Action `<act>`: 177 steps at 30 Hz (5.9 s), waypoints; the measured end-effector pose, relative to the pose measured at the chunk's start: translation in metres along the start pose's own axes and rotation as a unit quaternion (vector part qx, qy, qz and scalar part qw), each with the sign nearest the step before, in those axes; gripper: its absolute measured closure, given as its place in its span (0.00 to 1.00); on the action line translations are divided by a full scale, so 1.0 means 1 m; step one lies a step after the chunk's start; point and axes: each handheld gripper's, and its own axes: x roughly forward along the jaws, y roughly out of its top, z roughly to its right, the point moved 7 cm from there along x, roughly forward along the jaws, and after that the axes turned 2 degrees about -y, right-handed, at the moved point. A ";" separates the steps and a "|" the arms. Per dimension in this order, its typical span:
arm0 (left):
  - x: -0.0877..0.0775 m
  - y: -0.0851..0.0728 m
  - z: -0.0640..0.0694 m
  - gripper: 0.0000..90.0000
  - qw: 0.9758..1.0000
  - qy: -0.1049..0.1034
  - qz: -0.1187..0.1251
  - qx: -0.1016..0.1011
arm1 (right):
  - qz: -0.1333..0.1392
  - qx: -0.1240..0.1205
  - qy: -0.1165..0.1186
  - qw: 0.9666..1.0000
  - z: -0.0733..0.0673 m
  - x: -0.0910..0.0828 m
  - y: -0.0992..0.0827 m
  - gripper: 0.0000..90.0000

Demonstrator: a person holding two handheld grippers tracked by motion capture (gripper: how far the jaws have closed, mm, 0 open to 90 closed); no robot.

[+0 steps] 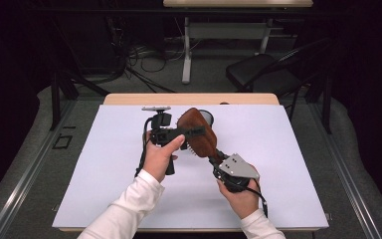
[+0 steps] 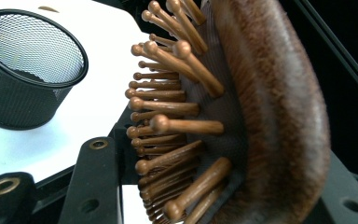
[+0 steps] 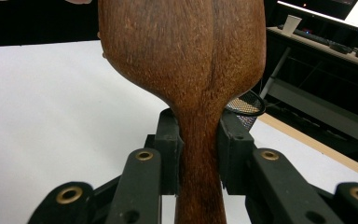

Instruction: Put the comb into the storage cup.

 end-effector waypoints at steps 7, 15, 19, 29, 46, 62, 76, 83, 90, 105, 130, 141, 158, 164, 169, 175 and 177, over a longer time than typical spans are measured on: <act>0.001 0.000 -0.001 0.56 1.000 0.000 0.000 -0.003 | 0.001 0.002 0.000 1.000 0.000 0.001 0.000 0.81; 0.001 0.000 -0.002 0.57 1.000 -0.001 -0.001 -0.011 | -0.001 0.006 0.000 1.000 0.000 0.001 -0.001 0.80; 0.002 0.000 -0.002 0.58 1.000 -0.002 -0.001 -0.015 | 0.001 0.006 -0.001 1.000 0.001 0.002 -0.001 0.79; 0.002 0.001 -0.002 0.58 1.000 -0.004 -0.003 -0.015 | 0.001 0.008 0.004 1.000 0.000 0.003 -0.001 0.75; 0.001 0.002 -0.004 0.57 1.000 -0.003 0.000 -0.012 | 0.002 -0.001 0.012 1.000 0.000 0.005 0.001 0.51; -0.001 0.006 -0.010 0.57 1.000 -0.001 0.006 -0.009 | -0.012 0.001 0.021 1.000 0.000 0.006 0.002 0.39; -0.002 0.010 -0.016 0.57 1.000 0.001 0.017 -0.011 | -0.009 0.001 0.018 1.000 0.003 0.002 0.005 0.42; -0.002 0.012 -0.020 0.57 1.000 0.007 0.019 -0.012 | -0.018 -0.001 0.034 0.999 0.002 0.002 0.006 0.42; -0.002 0.014 -0.025 0.57 1.000 0.007 0.019 -0.022 | -0.012 -0.004 0.052 0.999 0.002 0.001 0.010 0.42; 0.001 0.020 -0.037 0.56 0.999 0.034 0.038 -0.005 | -0.015 0.005 0.050 0.999 0.009 -0.002 0.013 0.33; -0.003 0.031 -0.036 0.56 0.997 0.026 0.072 0.023 | -0.053 0.066 0.062 0.994 0.021 -0.005 0.007 0.00; -0.004 0.037 -0.036 0.55 0.995 0.028 0.091 0.026 | -0.075 0.096 0.063 0.991 0.027 -0.004 0.000 0.00; -0.008 0.051 -0.036 0.55 0.993 0.040 0.104 0.032 | -0.074 0.118 0.059 0.989 0.040 -0.007 -0.004 0.00; -0.012 0.058 -0.035 0.55 0.992 0.052 0.111 0.041 | -0.073 0.123 0.056 0.988 0.043 -0.007 -0.005 0.00; -0.014 0.064 -0.032 0.55 0.991 0.059 0.113 0.046 | -0.072 0.124 0.055 0.988 0.044 -0.007 -0.005 0.00; -0.018 0.072 -0.029 0.55 0.990 0.063 0.120 0.043 | -0.073 0.121 0.056 0.988 0.044 -0.006 -0.005 0.00; -0.019 0.075 -0.029 0.55 0.989 0.069 0.121 0.043 | -0.073 0.122 0.056 0.988 0.044 -0.006 -0.005 0.00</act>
